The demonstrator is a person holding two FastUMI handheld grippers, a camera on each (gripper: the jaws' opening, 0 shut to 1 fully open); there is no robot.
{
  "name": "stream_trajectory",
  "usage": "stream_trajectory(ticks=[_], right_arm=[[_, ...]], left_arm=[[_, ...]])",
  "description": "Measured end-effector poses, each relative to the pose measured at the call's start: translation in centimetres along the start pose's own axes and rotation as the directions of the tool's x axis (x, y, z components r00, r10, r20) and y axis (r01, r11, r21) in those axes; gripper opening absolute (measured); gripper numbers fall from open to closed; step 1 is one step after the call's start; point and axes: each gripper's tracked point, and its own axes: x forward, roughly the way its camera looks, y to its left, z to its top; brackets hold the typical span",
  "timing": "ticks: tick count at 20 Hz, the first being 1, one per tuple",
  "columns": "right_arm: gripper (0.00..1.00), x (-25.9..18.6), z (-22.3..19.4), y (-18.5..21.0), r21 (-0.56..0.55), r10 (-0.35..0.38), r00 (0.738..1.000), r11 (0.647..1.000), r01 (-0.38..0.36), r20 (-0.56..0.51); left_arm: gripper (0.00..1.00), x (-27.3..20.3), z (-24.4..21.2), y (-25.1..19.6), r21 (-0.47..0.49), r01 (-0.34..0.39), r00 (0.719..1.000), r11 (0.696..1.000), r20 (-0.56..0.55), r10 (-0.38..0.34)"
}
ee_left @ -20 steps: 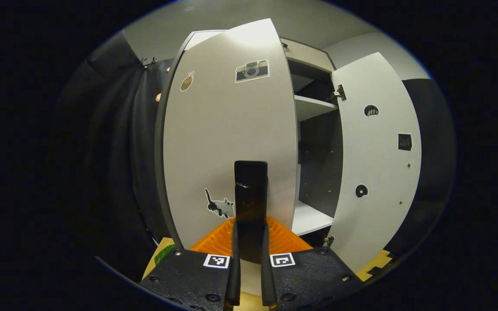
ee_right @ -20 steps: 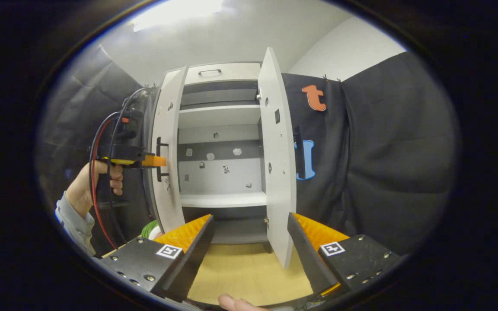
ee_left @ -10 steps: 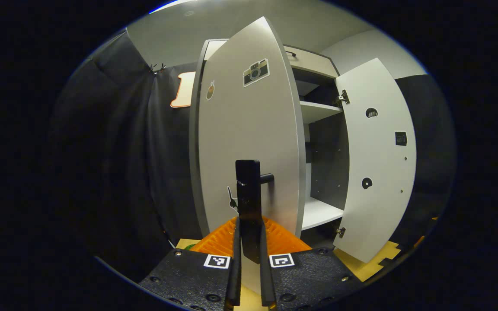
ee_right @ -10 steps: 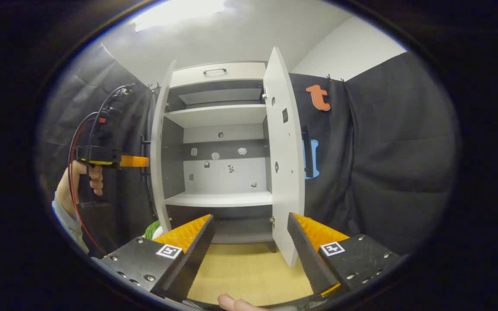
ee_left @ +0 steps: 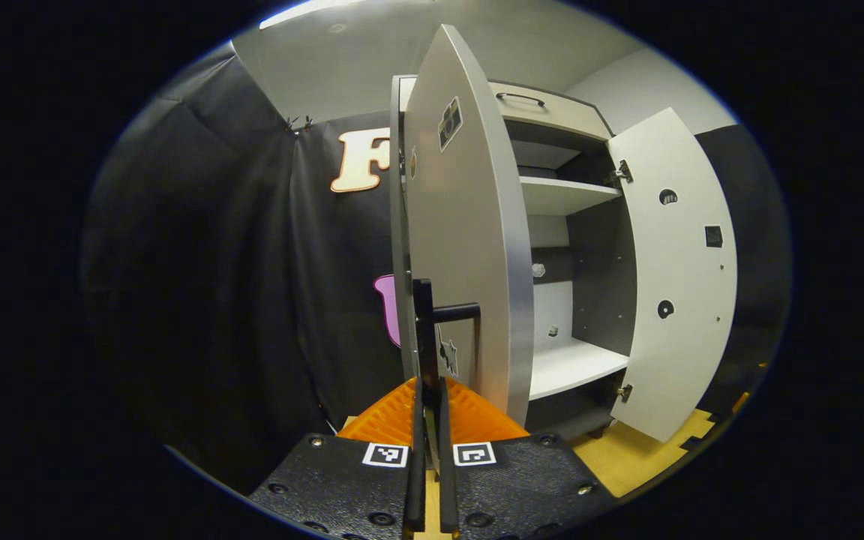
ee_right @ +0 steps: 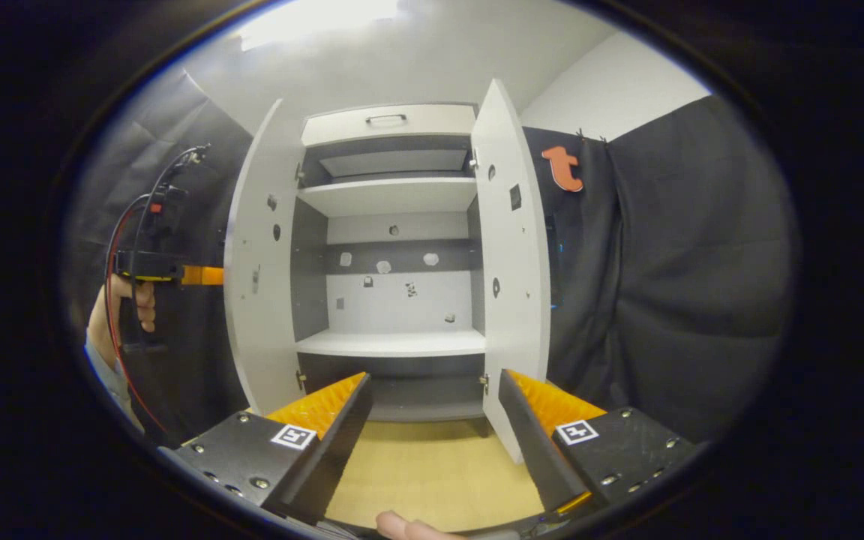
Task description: Open the right door of the double-door shoe cabinet with the right hand, and open the left door with the left hand.
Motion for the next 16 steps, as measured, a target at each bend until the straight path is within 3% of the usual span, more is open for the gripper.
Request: stream_trajectory(ticks=[5,9,16], right_arm=[[1.0,0.2,-0.5,0.9,-0.005,0.009,1.0,1.0,-0.009,-0.009],[1.0,0.5,-1.0,1.6,0.0,0.023,1.0,1.0,-0.023,-0.019],[1.0,0.3,-1.4,1.4,0.008,0.031,0.999,0.999,-0.031,-0.025]], left_arm=[[0.05,-0.2,-0.4,3.9,-0.002,-0.052,0.999,0.999,0.007,0.052],[0.02,-0.4,-0.7,3.4,-0.059,0.019,1.0,0.998,0.006,-0.019],[0.0,-0.7,-0.9,3.6,-0.053,-0.014,1.0,0.999,0.003,0.014]])
